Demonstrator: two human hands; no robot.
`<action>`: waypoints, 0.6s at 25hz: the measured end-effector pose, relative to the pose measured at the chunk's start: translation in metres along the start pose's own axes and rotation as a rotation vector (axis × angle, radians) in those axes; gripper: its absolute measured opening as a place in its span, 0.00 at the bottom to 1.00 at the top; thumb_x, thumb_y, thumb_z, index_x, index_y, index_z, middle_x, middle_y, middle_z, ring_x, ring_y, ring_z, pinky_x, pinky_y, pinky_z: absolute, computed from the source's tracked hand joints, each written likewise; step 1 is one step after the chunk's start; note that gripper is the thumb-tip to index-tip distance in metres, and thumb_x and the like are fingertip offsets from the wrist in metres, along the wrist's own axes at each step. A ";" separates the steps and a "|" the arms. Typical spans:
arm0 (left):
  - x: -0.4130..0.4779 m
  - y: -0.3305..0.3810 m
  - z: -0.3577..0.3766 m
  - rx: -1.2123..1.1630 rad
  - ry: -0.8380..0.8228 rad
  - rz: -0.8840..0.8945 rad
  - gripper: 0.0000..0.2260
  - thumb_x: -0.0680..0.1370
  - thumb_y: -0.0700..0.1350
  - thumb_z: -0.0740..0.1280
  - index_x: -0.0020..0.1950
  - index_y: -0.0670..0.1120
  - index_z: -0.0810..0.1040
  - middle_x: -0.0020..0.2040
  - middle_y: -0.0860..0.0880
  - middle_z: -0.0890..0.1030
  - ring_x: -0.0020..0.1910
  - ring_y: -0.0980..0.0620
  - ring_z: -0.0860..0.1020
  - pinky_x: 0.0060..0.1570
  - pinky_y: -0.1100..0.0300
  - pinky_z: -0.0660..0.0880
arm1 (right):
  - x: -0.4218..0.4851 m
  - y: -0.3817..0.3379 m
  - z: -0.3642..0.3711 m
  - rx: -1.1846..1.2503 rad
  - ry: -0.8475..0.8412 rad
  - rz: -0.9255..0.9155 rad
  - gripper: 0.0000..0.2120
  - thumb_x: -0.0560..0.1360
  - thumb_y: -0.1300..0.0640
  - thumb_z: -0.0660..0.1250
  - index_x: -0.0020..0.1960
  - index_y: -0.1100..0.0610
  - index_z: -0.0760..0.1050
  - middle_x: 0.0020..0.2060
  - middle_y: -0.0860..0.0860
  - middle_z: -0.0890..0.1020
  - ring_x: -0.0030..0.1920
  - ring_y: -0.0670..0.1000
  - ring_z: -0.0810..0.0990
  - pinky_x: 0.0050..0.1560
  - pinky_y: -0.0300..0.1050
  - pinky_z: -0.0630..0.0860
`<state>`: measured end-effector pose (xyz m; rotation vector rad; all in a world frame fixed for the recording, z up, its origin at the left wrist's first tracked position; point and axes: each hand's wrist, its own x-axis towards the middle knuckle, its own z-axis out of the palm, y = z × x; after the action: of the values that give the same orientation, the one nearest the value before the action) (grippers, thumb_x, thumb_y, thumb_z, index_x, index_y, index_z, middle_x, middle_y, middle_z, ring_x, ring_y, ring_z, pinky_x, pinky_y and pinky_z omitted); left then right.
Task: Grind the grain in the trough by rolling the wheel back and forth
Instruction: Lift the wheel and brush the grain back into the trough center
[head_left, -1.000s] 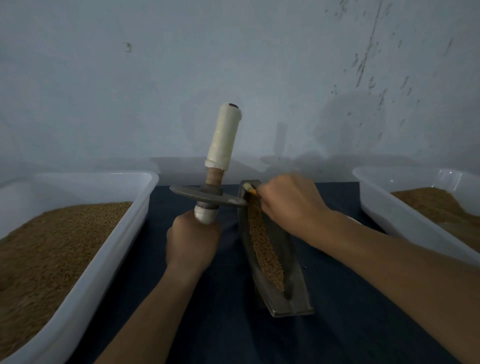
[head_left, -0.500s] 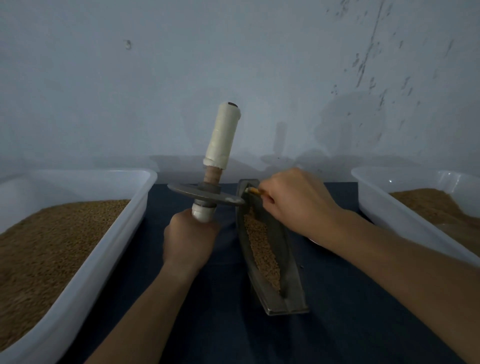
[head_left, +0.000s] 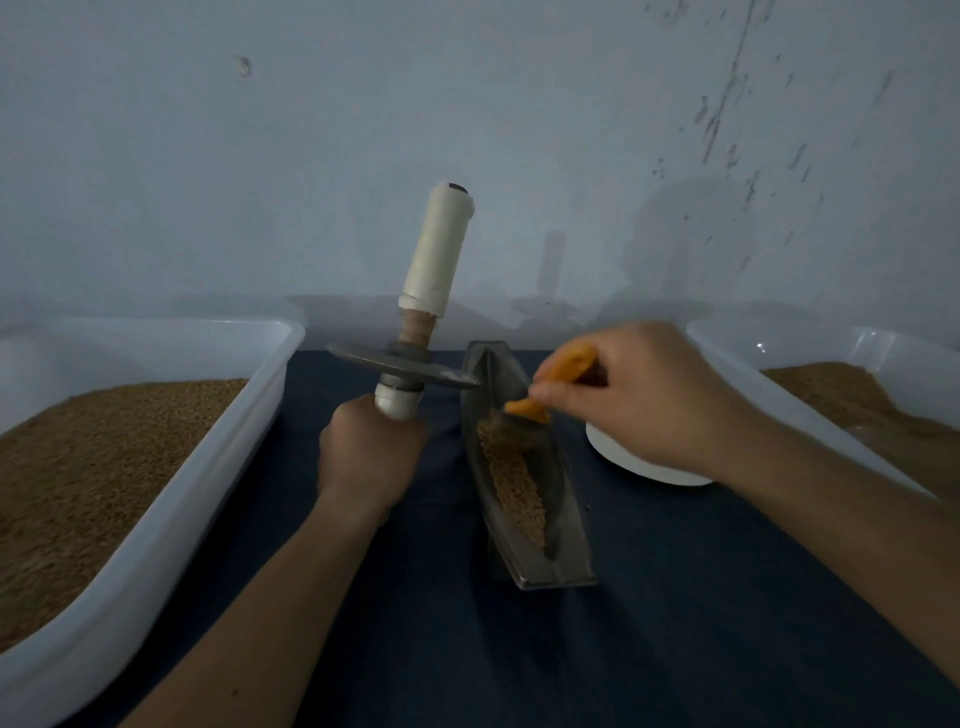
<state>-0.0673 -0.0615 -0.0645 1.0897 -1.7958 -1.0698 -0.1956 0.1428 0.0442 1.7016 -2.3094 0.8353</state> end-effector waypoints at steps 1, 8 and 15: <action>0.000 0.000 0.000 0.015 0.002 0.009 0.04 0.67 0.45 0.69 0.33 0.48 0.76 0.27 0.51 0.78 0.28 0.50 0.76 0.25 0.61 0.68 | -0.002 -0.003 -0.011 0.038 0.028 0.031 0.10 0.76 0.41 0.69 0.46 0.46 0.84 0.34 0.42 0.83 0.33 0.43 0.81 0.33 0.34 0.75; -0.001 0.000 0.002 0.046 -0.014 0.026 0.04 0.67 0.47 0.71 0.36 0.49 0.77 0.31 0.50 0.80 0.31 0.48 0.79 0.27 0.58 0.73 | -0.020 -0.024 -0.042 0.248 -0.071 0.056 0.14 0.78 0.45 0.68 0.41 0.53 0.82 0.31 0.49 0.84 0.30 0.49 0.84 0.31 0.38 0.79; -0.001 0.000 0.002 0.052 -0.010 0.033 0.04 0.68 0.47 0.71 0.36 0.50 0.77 0.31 0.51 0.80 0.31 0.49 0.80 0.28 0.58 0.72 | 0.001 -0.015 -0.018 0.158 -0.064 0.102 0.15 0.78 0.50 0.67 0.35 0.54 0.79 0.27 0.49 0.82 0.26 0.48 0.82 0.27 0.31 0.73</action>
<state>-0.0691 -0.0601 -0.0651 1.0839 -1.8527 -1.0154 -0.1858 0.1485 0.0649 1.7066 -2.4506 1.0227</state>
